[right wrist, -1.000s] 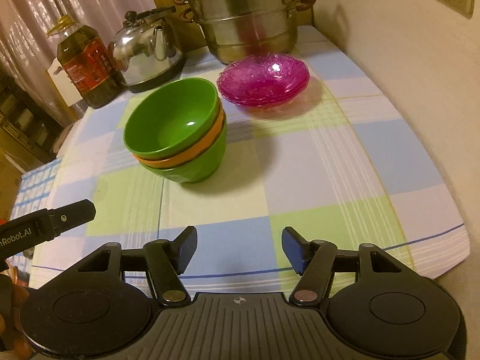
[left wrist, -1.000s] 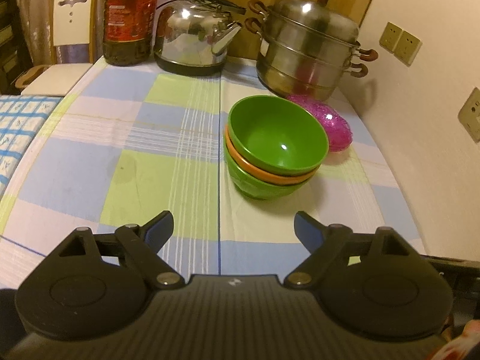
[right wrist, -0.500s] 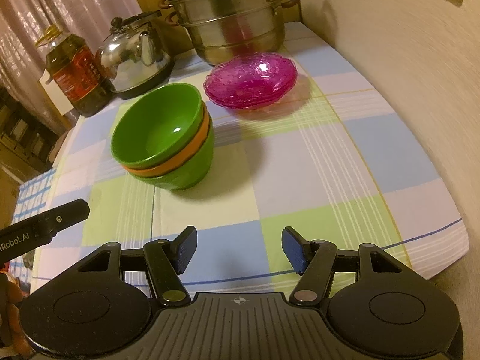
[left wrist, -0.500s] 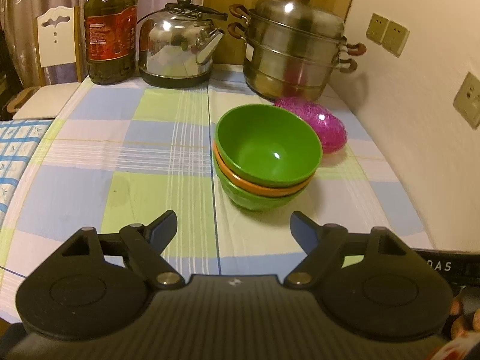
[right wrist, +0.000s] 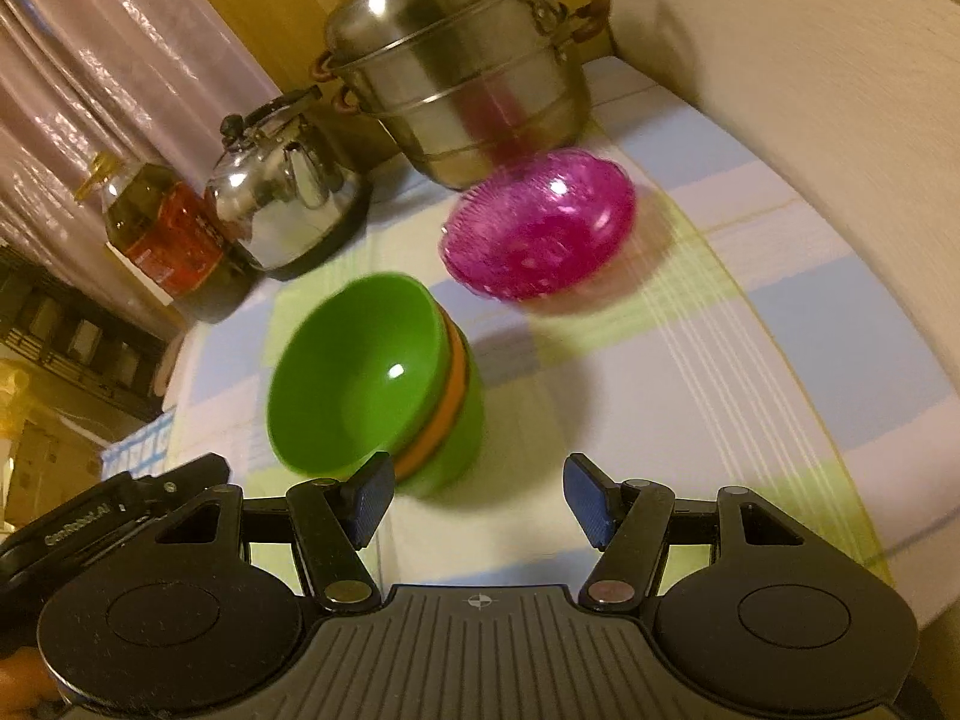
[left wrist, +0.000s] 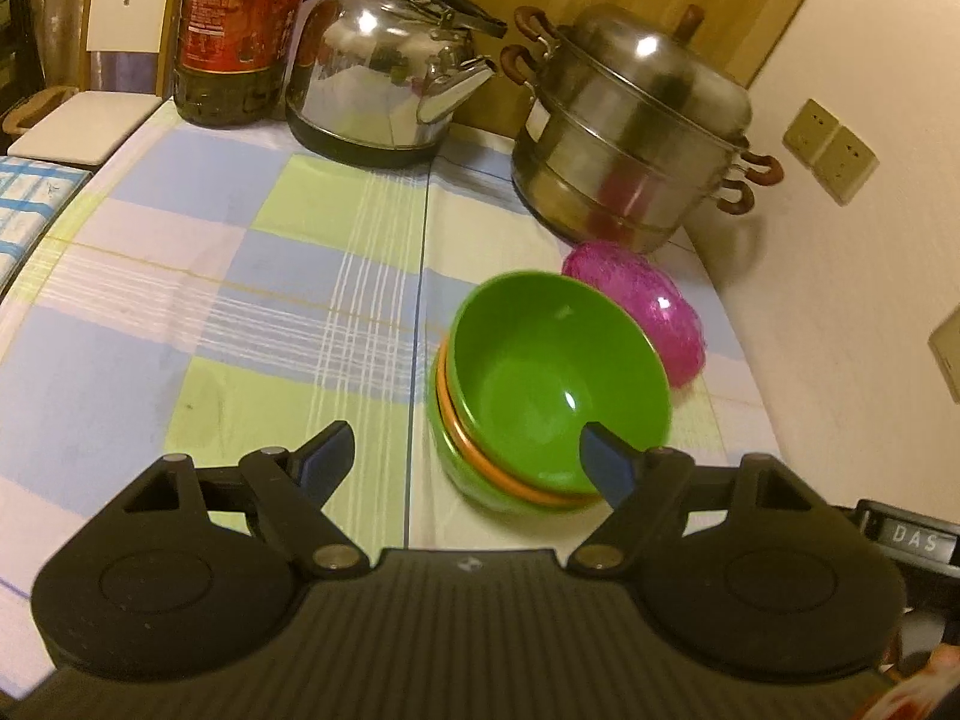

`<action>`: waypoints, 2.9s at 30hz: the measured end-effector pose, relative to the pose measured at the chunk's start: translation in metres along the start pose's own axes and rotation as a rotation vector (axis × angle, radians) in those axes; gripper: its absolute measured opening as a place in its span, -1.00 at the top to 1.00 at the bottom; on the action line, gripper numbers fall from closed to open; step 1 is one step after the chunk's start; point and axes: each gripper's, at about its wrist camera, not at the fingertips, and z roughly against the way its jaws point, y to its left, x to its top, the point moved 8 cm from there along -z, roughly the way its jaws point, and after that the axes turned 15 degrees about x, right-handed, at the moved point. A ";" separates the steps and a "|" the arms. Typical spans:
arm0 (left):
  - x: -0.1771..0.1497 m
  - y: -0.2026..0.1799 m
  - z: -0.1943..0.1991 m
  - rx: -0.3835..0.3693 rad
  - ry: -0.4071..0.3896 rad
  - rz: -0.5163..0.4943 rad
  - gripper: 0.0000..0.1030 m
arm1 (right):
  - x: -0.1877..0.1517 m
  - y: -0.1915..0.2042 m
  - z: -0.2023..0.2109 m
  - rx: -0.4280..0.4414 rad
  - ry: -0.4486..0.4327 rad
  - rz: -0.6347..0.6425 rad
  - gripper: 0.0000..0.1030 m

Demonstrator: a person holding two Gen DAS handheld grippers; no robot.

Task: Organize plates and bowls
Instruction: 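Move both open grippers to the rim of the bowl stack, then close both grippers on the rim of the three-bowl stack, then lift the bowl stack with both grippers toward the pink plate stack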

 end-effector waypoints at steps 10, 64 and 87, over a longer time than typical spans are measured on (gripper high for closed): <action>0.021 -0.002 -0.055 -0.019 0.087 0.032 -0.43 | 0.028 -0.011 -0.054 0.012 0.052 -0.033 -0.21; 0.004 -0.019 -0.113 -0.019 0.221 -0.040 0.58 | 0.013 -0.029 -0.131 -0.060 0.204 -0.025 0.46; -0.021 -0.066 -0.064 -0.044 0.200 -0.142 0.57 | -0.003 -0.045 -0.057 -0.078 0.152 -0.072 0.48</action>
